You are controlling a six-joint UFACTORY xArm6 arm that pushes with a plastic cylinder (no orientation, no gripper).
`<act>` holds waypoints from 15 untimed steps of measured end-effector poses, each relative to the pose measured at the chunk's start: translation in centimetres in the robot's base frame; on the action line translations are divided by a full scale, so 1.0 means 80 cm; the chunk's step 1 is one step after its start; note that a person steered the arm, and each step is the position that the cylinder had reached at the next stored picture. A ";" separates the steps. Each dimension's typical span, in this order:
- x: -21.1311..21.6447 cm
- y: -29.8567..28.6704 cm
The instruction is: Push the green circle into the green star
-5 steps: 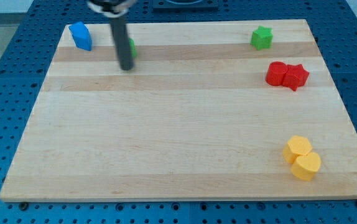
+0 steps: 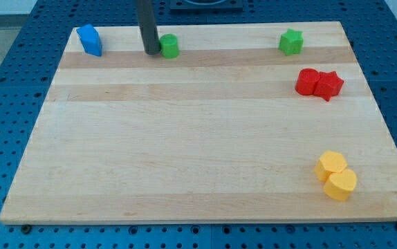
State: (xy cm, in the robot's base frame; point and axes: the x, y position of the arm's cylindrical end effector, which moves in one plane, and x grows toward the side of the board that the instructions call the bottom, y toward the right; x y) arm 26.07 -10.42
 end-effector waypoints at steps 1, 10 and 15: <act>-0.023 0.029; 0.041 0.196; 0.002 0.204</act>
State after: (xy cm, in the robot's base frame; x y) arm 26.24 5.89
